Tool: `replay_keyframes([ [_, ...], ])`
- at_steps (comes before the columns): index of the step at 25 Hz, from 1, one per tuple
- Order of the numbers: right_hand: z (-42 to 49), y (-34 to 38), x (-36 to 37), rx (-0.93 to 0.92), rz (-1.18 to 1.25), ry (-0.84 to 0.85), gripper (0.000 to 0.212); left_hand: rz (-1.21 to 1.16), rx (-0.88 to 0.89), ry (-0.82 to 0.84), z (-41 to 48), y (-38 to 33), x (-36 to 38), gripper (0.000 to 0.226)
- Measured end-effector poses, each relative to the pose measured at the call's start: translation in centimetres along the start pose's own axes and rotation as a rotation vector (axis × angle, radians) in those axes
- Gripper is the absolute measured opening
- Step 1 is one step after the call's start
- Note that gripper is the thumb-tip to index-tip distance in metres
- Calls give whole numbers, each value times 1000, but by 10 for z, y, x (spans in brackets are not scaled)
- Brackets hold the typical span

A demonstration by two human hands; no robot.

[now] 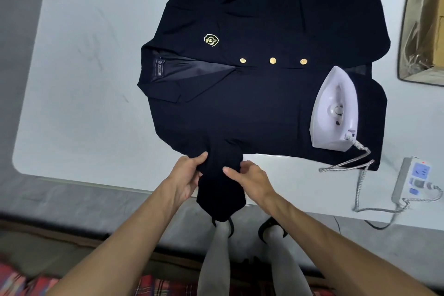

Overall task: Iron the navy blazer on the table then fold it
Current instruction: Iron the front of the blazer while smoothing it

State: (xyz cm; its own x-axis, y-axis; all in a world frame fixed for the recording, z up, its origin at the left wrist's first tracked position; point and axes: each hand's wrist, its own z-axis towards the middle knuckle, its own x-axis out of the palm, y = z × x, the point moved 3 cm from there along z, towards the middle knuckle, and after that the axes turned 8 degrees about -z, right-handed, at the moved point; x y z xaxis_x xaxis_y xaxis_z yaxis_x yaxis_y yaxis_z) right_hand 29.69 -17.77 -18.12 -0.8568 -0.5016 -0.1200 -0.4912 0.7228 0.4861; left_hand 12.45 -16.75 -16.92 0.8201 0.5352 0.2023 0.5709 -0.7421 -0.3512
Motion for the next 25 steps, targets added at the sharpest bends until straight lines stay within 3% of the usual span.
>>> replay_keyframes([
  [3,3,-7,3,81,84,-61,22,-54,-4,-5,-1,1,5,22],
  [6,1,-3,-3,36,49,11,36,-81,21,-75,-2,-2,-4,24],
  [9,-7,7,-25,-48,40,63,44,87,95,-249,0,-5,-13,26],
  [14,9,1,-49,-68,-270,-257,33,203,194,-398,10,1,-4,25],
  [16,12,0,-40,-83,-397,-313,28,277,218,-401,10,-1,-1,27],
  [18,10,0,-34,-80,-348,-314,29,240,190,-347,4,1,1,22],
  [20,7,-2,-32,-79,-188,-230,36,157,118,-277,1,5,-2,23],
  [22,3,-2,-34,-78,-56,-1,35,14,37,-208,3,7,-7,30],
  [25,-2,-20,-39,-4,-130,337,33,-216,-66,-144,1,10,-6,27],
])
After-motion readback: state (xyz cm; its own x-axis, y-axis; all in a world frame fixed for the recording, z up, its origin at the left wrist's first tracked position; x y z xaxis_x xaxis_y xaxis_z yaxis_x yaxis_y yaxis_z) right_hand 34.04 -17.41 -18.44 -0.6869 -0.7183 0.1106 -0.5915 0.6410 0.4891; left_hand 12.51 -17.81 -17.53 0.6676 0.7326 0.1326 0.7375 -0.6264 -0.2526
